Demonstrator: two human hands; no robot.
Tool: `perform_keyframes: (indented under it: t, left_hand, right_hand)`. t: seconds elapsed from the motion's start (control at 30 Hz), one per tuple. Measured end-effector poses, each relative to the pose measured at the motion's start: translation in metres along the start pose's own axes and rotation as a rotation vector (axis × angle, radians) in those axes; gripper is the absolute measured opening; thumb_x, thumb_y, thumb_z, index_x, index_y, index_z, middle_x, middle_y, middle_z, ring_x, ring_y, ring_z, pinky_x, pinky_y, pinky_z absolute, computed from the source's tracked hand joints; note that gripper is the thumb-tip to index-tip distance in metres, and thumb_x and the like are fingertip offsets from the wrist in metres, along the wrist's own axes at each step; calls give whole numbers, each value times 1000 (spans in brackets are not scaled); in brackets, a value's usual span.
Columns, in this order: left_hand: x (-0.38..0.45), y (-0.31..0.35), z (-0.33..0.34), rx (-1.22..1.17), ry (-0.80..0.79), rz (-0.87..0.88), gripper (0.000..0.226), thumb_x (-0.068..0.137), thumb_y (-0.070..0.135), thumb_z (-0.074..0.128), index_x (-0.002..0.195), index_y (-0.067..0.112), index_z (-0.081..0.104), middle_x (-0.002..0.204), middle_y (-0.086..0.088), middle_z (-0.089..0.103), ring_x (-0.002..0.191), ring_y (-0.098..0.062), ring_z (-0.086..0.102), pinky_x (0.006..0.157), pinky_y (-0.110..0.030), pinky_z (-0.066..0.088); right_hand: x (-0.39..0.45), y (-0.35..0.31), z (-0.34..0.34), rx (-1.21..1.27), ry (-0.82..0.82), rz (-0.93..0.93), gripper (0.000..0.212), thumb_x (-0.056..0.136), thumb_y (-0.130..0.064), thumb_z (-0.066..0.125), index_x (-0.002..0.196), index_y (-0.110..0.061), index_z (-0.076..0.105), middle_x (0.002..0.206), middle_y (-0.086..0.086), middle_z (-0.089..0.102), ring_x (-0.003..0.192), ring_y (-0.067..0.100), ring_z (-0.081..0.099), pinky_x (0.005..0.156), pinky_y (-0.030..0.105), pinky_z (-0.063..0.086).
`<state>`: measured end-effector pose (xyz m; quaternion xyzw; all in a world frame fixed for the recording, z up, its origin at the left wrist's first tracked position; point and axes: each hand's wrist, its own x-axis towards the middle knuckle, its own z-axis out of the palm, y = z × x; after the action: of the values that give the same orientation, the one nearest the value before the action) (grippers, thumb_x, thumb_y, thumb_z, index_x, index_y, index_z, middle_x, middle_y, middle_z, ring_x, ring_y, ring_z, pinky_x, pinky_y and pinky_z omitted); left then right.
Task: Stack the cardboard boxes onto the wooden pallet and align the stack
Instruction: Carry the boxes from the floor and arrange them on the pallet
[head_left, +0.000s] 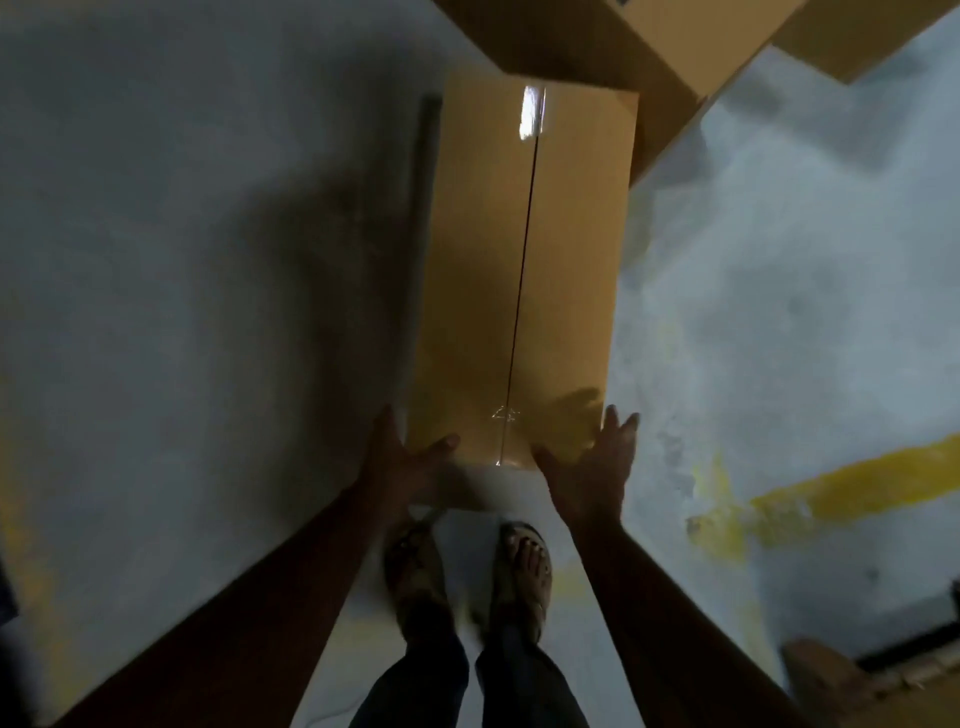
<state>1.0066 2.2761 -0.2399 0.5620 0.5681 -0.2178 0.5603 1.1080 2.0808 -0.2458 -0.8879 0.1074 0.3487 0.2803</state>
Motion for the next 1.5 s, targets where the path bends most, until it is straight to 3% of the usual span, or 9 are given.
perform_keyframes:
  t: [0.07,0.13,0.37,0.53,0.7,0.9,1.03,1.23,1.5]
  left_hand:
    - [36,-9,12,-19,-32,-1,102,79,20,90,159,6,28,157,-17,45,139,-31,50,114,-51,44]
    - [58,-15,18,-54,-24,-5,96,79,16,89,157,8,33,144,-13,57,124,-28,62,105,-52,52]
    - [24,-12,-5,-88,-121,76,98,58,53,93,143,20,58,131,-4,69,118,-27,67,103,-50,54]
    - [-81,-6,-41,-236,-86,117,65,75,63,82,131,37,64,122,14,74,112,-10,71,86,-22,58]
    - [-217,3,-78,-434,-141,90,36,92,53,67,127,49,61,128,12,71,113,-13,70,94,-40,54]
    - [-383,-14,-99,-637,-62,113,51,94,55,60,142,39,53,133,0,69,119,-28,68,98,-50,56]
    - [-474,-27,-106,-637,-23,187,68,77,61,71,140,41,54,128,3,71,114,-29,69,81,-42,59]
    - [-576,-97,-111,-514,-9,370,40,75,63,65,112,47,71,100,13,78,90,-19,76,61,-31,60]
    - [-713,-257,-91,-481,-25,500,60,64,73,65,111,36,66,125,2,65,117,-26,58,105,-51,46]
  right_hand:
    - [29,17,11,159,-43,116,123,77,-41,91,165,-23,7,169,8,26,151,36,32,117,58,40]
    - [47,31,16,228,-75,124,105,80,-38,88,161,-27,22,152,3,47,137,34,49,100,49,54]
    - [22,28,-12,389,-52,121,101,83,-37,87,162,-23,26,153,-1,48,129,23,56,102,46,57]
    - [-62,2,-72,502,-130,95,77,77,-37,91,141,-33,48,125,-13,66,102,3,70,69,17,59]
    - [-173,-23,-150,541,-271,73,73,77,-40,78,145,-34,50,119,-19,71,108,7,70,73,21,59]
    - [-302,-63,-238,571,-287,-66,64,75,-51,68,137,-44,58,122,-21,71,108,2,69,83,25,51]
    - [-378,-71,-275,539,-304,-168,59,80,-51,64,138,-43,57,125,-13,68,109,9,66,82,32,53]
    - [-491,-11,-304,489,-230,-269,60,85,-54,60,142,-38,55,125,-7,67,110,17,66,95,44,55]
    - [-693,149,-322,536,-87,-419,57,78,-60,61,134,-51,61,117,-20,72,111,9,65,94,40,53]
